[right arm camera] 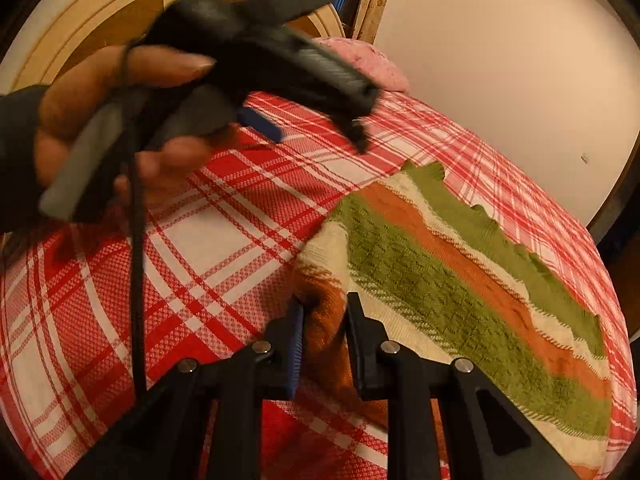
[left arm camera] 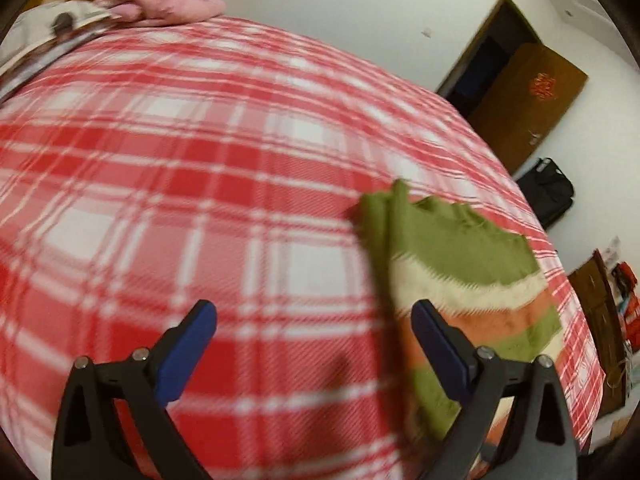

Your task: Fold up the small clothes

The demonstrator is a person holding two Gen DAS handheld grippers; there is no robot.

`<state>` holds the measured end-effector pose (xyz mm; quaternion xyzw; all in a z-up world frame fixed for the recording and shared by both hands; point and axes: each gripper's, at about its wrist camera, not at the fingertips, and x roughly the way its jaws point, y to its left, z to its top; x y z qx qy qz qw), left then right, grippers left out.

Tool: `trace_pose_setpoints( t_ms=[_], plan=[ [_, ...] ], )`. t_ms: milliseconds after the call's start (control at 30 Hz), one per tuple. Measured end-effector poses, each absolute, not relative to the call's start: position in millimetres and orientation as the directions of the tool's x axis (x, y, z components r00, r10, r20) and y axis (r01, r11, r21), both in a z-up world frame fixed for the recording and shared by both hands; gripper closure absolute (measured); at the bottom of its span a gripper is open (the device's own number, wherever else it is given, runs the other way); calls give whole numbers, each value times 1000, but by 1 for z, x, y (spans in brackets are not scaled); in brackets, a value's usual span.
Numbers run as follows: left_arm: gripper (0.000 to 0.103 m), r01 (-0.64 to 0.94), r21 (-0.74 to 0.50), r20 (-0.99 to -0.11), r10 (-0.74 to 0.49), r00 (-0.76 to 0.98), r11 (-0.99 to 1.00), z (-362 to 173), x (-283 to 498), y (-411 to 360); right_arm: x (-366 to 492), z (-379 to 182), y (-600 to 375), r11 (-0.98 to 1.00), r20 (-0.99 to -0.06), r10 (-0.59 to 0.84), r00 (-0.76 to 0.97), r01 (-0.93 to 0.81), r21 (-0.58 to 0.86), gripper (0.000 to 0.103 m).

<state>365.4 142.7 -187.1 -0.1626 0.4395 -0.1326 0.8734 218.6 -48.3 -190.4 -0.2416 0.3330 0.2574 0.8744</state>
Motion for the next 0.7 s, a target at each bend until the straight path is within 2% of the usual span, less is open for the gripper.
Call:
trace_pose_setpoints(
  t_ms=[167, 333, 433, 500, 533, 633, 700],
  plan=[
    [14, 141, -404, -723, -409, 556, 904, -192, 394, 116, 223, -193, -50, 753, -715, 294, 634, -614, -235, 83],
    [15, 170, -365, -737, -395, 549, 915, -197, 414, 96, 228, -195, -51, 753, -715, 297, 633, -616, -233, 83],
    [26, 188, -359, -747, -402, 530, 914, -199, 419, 90, 229, -195, -52, 752, -712, 298, 636, -616, -235, 83],
    [40, 204, -365, -743, -416, 524, 908, -199, 420, 88, 229, -195, -52, 753, -713, 302, 633, -617, -230, 83],
    [53, 215, -376, -741, -431, 514, 902, -199, 421, 88, 229, -195, -53, 753, -712, 303, 633, -617, -228, 83],
    [77, 242, -400, -731, -467, 498, 884, -197, 421, 86, 227, -194, -54, 753, -712, 309, 631, -619, -222, 83],
    [86, 247, -397, -722, -467, 511, 884, -194, 418, 85, 229, -192, -58, 758, -711, 323, 624, -621, -201, 83]
  ],
)
